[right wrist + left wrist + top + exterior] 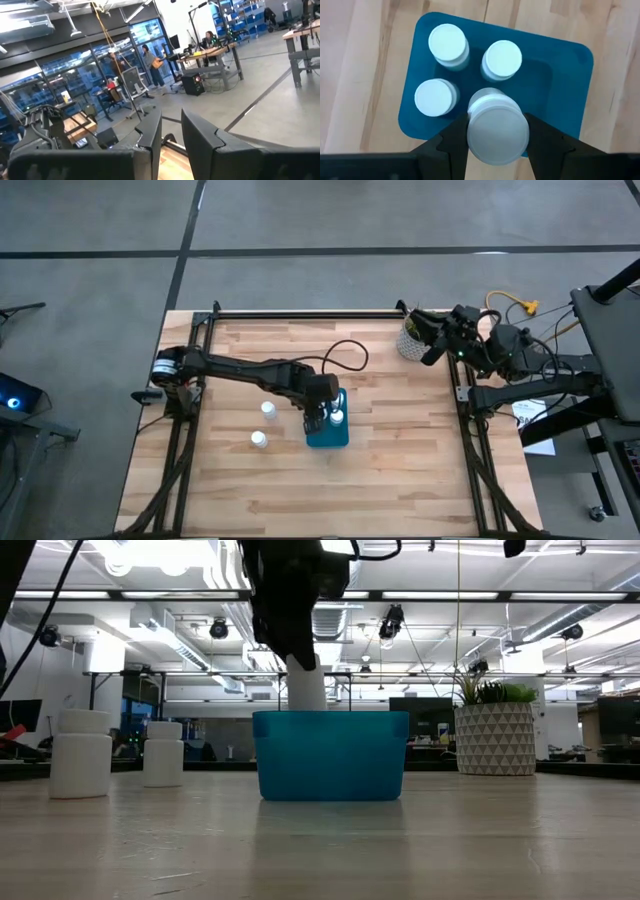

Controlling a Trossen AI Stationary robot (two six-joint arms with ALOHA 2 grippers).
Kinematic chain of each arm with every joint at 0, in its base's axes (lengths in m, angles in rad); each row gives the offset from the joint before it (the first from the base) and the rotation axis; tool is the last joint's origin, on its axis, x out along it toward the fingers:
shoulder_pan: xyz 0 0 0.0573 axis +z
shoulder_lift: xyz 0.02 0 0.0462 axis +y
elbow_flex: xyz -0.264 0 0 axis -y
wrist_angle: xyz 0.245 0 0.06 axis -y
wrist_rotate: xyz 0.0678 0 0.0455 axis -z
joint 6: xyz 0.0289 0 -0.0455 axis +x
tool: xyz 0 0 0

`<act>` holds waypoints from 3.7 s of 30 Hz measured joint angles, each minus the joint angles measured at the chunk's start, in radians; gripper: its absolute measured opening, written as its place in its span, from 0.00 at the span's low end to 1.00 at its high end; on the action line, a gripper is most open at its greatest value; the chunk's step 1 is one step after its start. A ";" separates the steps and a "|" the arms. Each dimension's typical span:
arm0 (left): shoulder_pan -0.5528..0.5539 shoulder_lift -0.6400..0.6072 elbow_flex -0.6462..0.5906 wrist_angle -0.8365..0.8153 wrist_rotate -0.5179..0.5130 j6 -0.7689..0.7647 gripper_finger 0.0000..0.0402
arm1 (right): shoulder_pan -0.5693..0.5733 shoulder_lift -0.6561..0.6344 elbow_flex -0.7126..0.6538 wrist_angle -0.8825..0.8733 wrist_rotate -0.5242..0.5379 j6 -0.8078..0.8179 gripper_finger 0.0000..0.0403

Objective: Pick and place pill bottles into a basket
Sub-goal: Put the medicine bottle in the blue bin

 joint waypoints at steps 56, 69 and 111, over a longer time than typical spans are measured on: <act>0.002 0.087 -0.130 0.164 0.032 0.030 0.36 | 0.001 0.006 0.000 -0.016 -0.003 0.025 0.17; 0.004 0.086 -0.130 0.158 0.004 0.027 0.45 | 0.001 0.006 0.000 -0.016 -0.002 0.020 0.17; -0.048 -0.469 -0.031 -0.124 0.063 -0.023 0.56 | -0.003 0.038 0.000 -0.006 0.000 0.031 0.17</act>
